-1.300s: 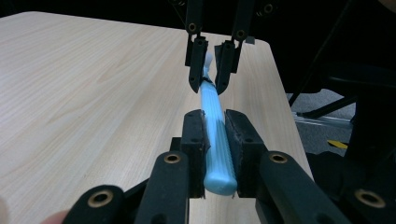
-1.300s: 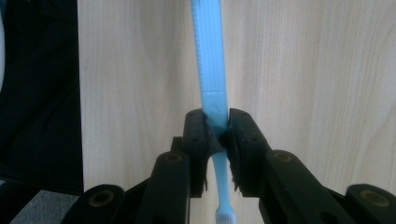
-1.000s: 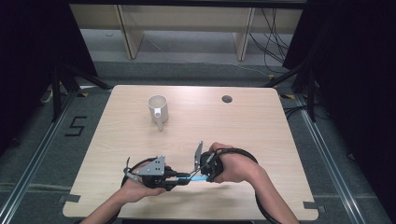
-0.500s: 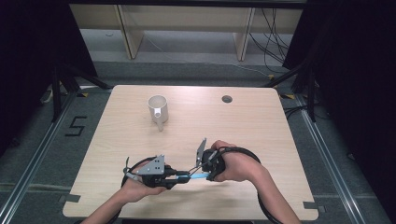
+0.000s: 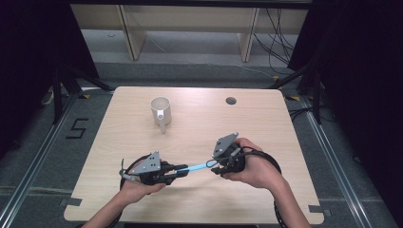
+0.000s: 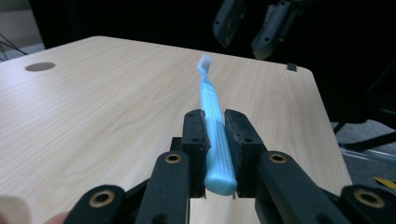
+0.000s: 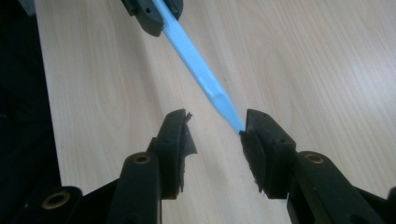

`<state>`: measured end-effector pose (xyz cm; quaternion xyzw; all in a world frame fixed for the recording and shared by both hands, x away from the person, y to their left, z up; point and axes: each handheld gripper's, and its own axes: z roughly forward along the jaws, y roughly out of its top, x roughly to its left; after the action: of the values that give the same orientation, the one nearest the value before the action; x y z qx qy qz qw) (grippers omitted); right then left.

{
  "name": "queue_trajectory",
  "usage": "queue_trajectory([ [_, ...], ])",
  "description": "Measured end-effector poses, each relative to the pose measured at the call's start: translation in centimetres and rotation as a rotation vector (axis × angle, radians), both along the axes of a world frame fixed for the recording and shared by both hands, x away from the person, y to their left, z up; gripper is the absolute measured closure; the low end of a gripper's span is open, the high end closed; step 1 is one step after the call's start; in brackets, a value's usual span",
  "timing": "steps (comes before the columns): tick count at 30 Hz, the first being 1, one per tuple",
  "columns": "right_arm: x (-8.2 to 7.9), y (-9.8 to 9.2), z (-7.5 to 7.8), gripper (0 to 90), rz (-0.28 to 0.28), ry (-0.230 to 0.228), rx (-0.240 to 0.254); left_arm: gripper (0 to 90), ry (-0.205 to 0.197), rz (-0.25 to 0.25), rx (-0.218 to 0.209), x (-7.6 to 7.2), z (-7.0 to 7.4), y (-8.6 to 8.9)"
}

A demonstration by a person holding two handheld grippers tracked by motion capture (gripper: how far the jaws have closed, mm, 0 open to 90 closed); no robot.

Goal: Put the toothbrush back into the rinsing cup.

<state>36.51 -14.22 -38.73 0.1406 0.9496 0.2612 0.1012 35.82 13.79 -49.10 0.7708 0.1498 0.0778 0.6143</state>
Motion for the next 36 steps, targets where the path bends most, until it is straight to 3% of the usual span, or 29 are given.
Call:
queue_trajectory([
  [2,0.0,-0.4,-0.2,59.7,-0.017,-0.003,0.029,78.5,-0.002,0.006,-0.028,0.2,0.0,0.1],
  [5,0.0,-0.9,-0.7,59.1,-0.063,0.002,0.075,78.5,-0.005,0.039,-0.025,0.3,0.4,0.5],
  [7,-0.1,-1.2,-1.2,57.7,-0.109,0.016,0.134,78.5,-0.011,0.056,-0.037,0.4,0.5,0.7],
  [12,-0.3,-1.4,-2.4,55.0,-0.159,0.041,0.27,78.5,-0.029,0.088,-0.086,0.8,0.9,0.9],
  [13,-0.4,-1.4,-2.6,54.7,-0.162,0.039,0.288,78.5,-0.031,0.105,-0.073,0.7,1.1,1.1],
  [16,-0.7,-1.1,-3.5,54.0,-0.183,0.037,0.353,78.5,-0.039,0.116,-0.088,0.7,1.2,1.1],
  [24,-0.3,-1.4,-4.8,50.9,-0.307,0.008,0.521,78.5,-0.05,0.143,-0.119,0.9,1.9,1.3],
  [26,-0.1,-1.3,-4.9,50.6,-0.348,0.042,0.59,78.5,-0.054,0.144,-0.127,0.9,1.9,1.3],
  [29,0.3,-1.1,-5.1,50.2,-0.34,0.041,0.639,78.5,-0.062,0.145,-0.121,1.0,2.1,1.3],
  [30,0.1,-0.9,-5.1,50.2,-0.365,0.072,0.655,78.5,-0.058,0.146,-0.135,0.9,2.1,1.3],
  [31,0.4,-0.9,-5.2,50.2,-0.353,0.045,0.662,78.5,-0.062,0.146,-0.128,1.0,2.1,1.4],
  [33,0.6,-0.6,-5.3,49.3,-0.36,0.071,0.687,78.5,-0.061,0.148,-0.132,1.0,2.1,1.4],
  [34,0.7,-0.4,-5.3,49.3,-0.361,0.089,0.694,78.5,-0.061,0.148,-0.134,1.0,2.1,1.4],
  [35,0.9,-0.3,-5.4,49.0,-0.355,0.063,0.689,78.5,-0.061,0.148,-0.135,1.0,2.1,1.4],
  [36,0.9,-0.1,-5.3,48.9,-0.355,0.079,0.687,78.5,-0.061,0.148,-0.135,1.0,2.1,1.4],
])
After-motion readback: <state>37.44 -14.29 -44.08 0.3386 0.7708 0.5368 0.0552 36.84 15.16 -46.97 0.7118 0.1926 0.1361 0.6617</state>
